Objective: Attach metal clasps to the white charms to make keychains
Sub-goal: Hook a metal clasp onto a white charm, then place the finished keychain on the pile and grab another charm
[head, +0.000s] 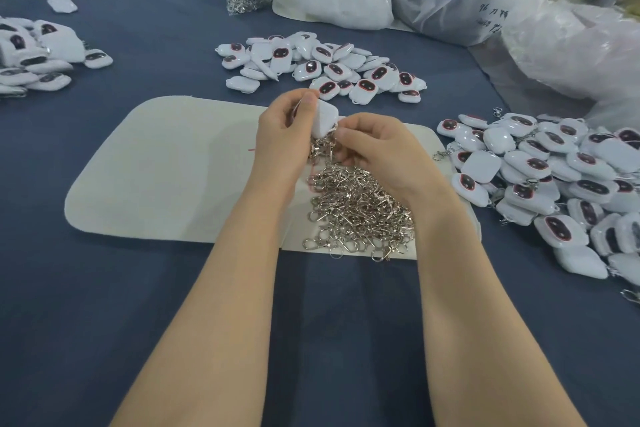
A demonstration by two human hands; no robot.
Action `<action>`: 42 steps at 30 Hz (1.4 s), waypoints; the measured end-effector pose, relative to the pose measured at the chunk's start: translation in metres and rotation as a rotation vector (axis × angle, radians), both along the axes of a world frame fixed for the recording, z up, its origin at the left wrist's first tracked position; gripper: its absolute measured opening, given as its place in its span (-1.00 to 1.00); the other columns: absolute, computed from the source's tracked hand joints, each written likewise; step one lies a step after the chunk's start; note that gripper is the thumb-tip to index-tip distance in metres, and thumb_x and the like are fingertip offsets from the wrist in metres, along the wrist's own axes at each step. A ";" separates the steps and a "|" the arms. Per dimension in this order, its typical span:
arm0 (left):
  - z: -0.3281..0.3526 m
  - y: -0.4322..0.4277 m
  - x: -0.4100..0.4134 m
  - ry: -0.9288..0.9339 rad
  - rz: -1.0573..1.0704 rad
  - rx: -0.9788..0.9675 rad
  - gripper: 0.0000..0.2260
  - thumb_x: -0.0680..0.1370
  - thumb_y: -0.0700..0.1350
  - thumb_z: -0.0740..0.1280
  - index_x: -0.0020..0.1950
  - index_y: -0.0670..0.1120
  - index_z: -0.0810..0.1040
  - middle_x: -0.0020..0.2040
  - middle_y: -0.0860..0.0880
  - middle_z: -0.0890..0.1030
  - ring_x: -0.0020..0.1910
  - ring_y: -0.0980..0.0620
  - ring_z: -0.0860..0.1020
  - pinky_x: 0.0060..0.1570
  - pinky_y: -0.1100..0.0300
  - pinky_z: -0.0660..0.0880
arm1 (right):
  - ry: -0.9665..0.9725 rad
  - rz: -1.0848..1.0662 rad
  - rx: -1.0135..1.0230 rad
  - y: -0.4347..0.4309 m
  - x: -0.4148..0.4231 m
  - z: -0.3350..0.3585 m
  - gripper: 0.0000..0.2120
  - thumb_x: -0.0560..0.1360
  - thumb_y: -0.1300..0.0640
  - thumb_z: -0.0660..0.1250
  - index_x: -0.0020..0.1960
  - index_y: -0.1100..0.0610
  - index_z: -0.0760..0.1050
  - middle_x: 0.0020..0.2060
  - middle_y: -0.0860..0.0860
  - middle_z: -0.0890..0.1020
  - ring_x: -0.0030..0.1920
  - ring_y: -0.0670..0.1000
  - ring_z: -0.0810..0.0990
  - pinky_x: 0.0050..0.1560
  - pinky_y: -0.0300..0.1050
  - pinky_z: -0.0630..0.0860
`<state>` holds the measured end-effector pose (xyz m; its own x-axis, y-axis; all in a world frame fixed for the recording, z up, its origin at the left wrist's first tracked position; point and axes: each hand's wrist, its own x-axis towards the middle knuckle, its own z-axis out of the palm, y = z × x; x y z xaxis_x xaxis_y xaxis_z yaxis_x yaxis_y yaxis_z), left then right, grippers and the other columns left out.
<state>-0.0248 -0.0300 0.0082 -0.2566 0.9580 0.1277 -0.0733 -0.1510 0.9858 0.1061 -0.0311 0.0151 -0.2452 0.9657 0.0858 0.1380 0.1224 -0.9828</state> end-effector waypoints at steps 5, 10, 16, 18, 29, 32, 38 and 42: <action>-0.001 0.001 -0.001 -0.001 -0.005 -0.019 -0.84 0.61 -0.08 0.24 0.09 -0.06 0.58 -0.32 0.10 0.46 -0.45 0.22 0.36 -0.30 0.28 0.38 | 0.023 0.007 0.005 0.001 -0.002 -0.001 -0.80 0.52 0.27 0.29 -0.25 0.07 0.52 -0.45 -0.09 0.59 -0.40 -0.13 0.50 -0.28 -0.30 0.44; 0.000 0.000 0.000 0.001 0.003 0.022 -0.86 0.62 -0.13 0.22 0.10 -0.07 0.56 -0.27 0.13 0.47 -0.37 0.22 0.38 -0.25 0.31 0.36 | 0.054 -0.027 -0.064 0.002 -0.006 -0.003 -0.78 0.52 0.31 0.25 -0.28 0.14 0.46 -0.50 -0.09 0.54 -0.44 -0.13 0.43 -0.33 -0.29 0.38; 0.005 -0.006 0.001 0.066 -0.074 0.184 -0.87 0.62 -0.17 0.21 0.04 0.03 0.52 -0.15 0.15 0.51 -0.27 0.29 0.42 -0.21 0.40 0.34 | 0.176 -0.031 -0.202 0.004 -0.003 -0.005 -0.70 0.50 0.35 0.23 -0.38 0.13 0.45 -0.51 -0.03 0.50 -0.46 -0.10 0.38 -0.38 -0.28 0.35; 0.007 -0.006 0.000 0.069 -0.085 0.195 -0.86 0.61 -0.17 0.22 0.01 0.06 0.52 -0.17 0.16 0.51 -0.29 0.30 0.42 -0.22 0.41 0.33 | 0.180 -0.039 -0.201 0.004 -0.003 -0.006 -0.66 0.44 0.33 0.23 -0.47 0.07 0.48 -0.49 -0.03 0.49 -0.45 -0.09 0.36 -0.37 -0.25 0.34; -0.002 0.001 -0.002 0.016 0.043 -0.004 -0.91 0.59 -0.13 0.27 0.04 -0.01 0.55 -0.09 0.06 0.57 -0.20 0.15 0.45 -0.07 0.22 0.41 | -0.087 -0.265 0.000 0.003 -0.008 -0.004 -0.87 0.55 -0.03 0.28 -0.02 -0.02 0.56 -0.22 -0.12 0.67 -0.20 -0.12 0.63 -0.09 -0.12 0.58; -0.001 -0.002 0.003 0.052 -0.010 -0.003 -0.87 0.57 -0.15 0.28 0.01 0.06 0.58 -0.07 0.09 0.59 -0.11 0.15 0.50 -0.06 0.25 0.42 | -0.197 -0.172 0.051 -0.002 -0.009 -0.001 -0.94 0.52 0.05 0.35 -0.08 -0.03 0.60 -0.29 -0.15 0.65 -0.29 -0.20 0.57 -0.12 -0.16 0.55; 0.000 -0.002 0.007 -0.014 0.017 -0.061 -0.91 0.59 -0.10 0.27 0.06 0.07 0.50 -0.01 0.09 0.56 -0.05 0.08 0.57 0.06 0.15 0.51 | 0.065 -0.415 -0.112 -0.001 0.001 0.003 -0.84 0.55 0.12 0.32 -0.16 0.17 0.50 -0.40 -0.04 0.52 -0.45 -0.13 0.42 -0.36 -0.24 0.39; -0.005 0.000 0.007 -0.053 0.084 -0.105 -0.92 0.59 -0.09 0.25 0.04 0.05 0.50 0.09 0.06 0.56 -0.18 0.21 0.57 -0.16 0.34 0.55 | 1.053 -0.715 -0.065 0.003 0.019 0.012 -0.89 0.58 0.22 0.28 0.06 0.26 0.45 -0.04 0.15 0.62 -0.12 -0.01 0.65 0.00 -0.18 0.62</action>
<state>-0.0179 -0.0297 0.0034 -0.3399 0.9404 0.0121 -0.1171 -0.0551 0.9916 0.1252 -0.0285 0.0273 0.4870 0.8636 -0.1308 -0.6940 0.2917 -0.6582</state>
